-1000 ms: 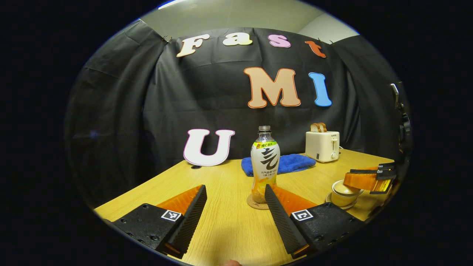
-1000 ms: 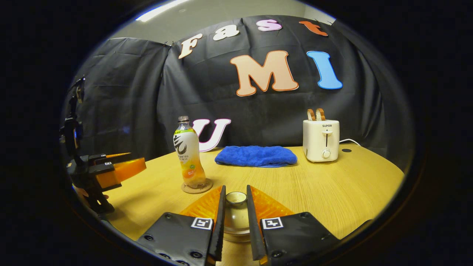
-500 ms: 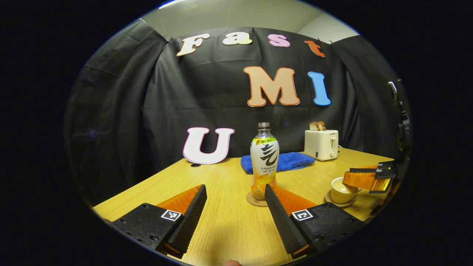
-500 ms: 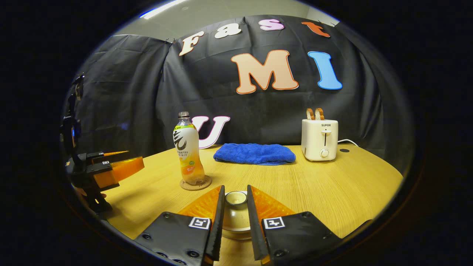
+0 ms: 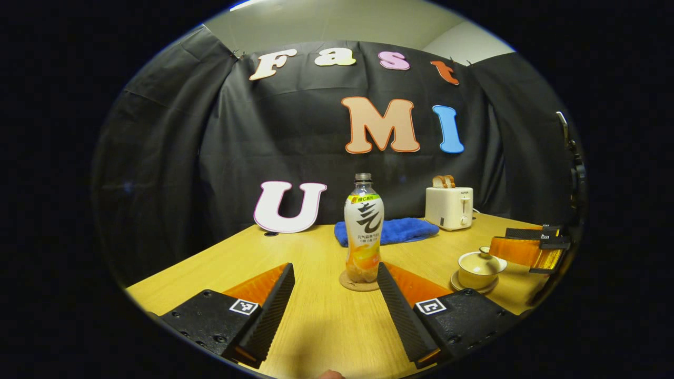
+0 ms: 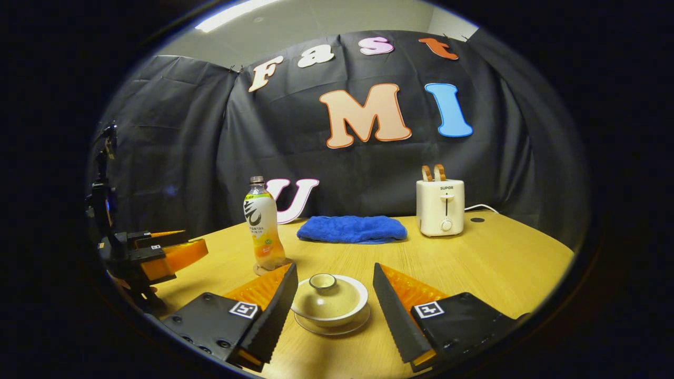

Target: Open the teacup lid with one hand, grasp the water bottle and pour water into the teacup with the other hand; after pouring, place the water bottle on the coaster and then close the teacup lid.

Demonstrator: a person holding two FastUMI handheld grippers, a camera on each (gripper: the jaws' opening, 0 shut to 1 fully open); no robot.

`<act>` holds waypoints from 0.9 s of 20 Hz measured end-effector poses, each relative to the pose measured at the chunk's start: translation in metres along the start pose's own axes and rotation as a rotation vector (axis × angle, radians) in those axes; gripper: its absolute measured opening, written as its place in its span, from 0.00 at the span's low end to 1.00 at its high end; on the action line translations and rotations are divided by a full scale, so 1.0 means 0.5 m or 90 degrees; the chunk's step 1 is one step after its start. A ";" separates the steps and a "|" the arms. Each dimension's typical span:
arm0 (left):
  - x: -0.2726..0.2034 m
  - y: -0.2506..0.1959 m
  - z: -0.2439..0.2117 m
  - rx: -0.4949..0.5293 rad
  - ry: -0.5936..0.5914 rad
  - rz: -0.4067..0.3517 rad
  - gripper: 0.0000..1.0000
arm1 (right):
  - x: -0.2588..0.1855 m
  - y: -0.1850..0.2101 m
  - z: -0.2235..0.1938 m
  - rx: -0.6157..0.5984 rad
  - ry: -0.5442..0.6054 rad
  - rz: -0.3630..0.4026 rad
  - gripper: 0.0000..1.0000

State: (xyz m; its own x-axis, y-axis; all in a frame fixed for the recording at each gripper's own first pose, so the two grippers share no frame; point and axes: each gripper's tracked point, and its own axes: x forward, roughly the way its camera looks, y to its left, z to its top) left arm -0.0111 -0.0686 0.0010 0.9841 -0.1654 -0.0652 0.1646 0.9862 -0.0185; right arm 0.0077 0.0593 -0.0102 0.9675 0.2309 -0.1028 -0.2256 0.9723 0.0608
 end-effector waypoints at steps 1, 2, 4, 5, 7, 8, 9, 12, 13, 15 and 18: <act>-0.004 -0.006 -0.008 -0.003 0.004 -0.004 0.92 | -0.009 -0.007 0.003 -0.008 -0.006 -0.009 0.92; -0.008 -0.009 -0.015 -0.005 0.008 -0.006 0.93 | -0.019 -0.012 0.008 -0.014 -0.015 -0.017 0.91; -0.017 -0.004 -0.017 -0.003 0.004 -0.001 0.92 | -0.036 -0.017 0.013 -0.023 -0.030 -0.026 0.92; -0.011 -0.008 -0.011 -0.004 -0.003 -0.004 0.93 | -0.042 -0.019 0.015 -0.023 -0.034 -0.029 0.92; -0.018 -0.012 -0.012 0.004 0.000 -0.005 0.92 | -0.052 -0.016 0.015 -0.014 -0.037 -0.029 0.92; -0.019 -0.010 -0.012 0.007 -0.003 -0.002 0.92 | -0.056 -0.014 0.014 -0.010 -0.039 -0.029 0.92; -0.021 -0.010 -0.007 0.010 -0.007 0.000 0.92 | -0.057 -0.013 0.013 -0.009 -0.040 -0.031 0.91; -0.028 -0.008 0.000 0.015 -0.019 0.005 0.92 | -0.058 -0.011 -0.005 -0.004 -0.028 -0.033 0.91; -0.027 -0.007 0.001 0.013 -0.023 0.005 0.92 | -0.061 -0.013 -0.008 -0.006 -0.026 -0.038 0.91; -0.029 -0.006 0.004 0.010 -0.027 0.007 0.93 | -0.063 -0.015 0.001 -0.005 -0.037 -0.044 0.92; -0.027 -0.010 0.002 0.008 -0.029 0.004 0.93 | -0.065 -0.020 -0.004 -0.005 -0.040 -0.059 0.92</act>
State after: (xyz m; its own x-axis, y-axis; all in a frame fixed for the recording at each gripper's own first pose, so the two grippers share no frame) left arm -0.0252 -0.0715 0.0030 0.9870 -0.1598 -0.0199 0.1597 0.9872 -0.0054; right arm -0.0215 0.0421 -0.0094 0.9895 0.1370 -0.0452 -0.1348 0.9898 0.0468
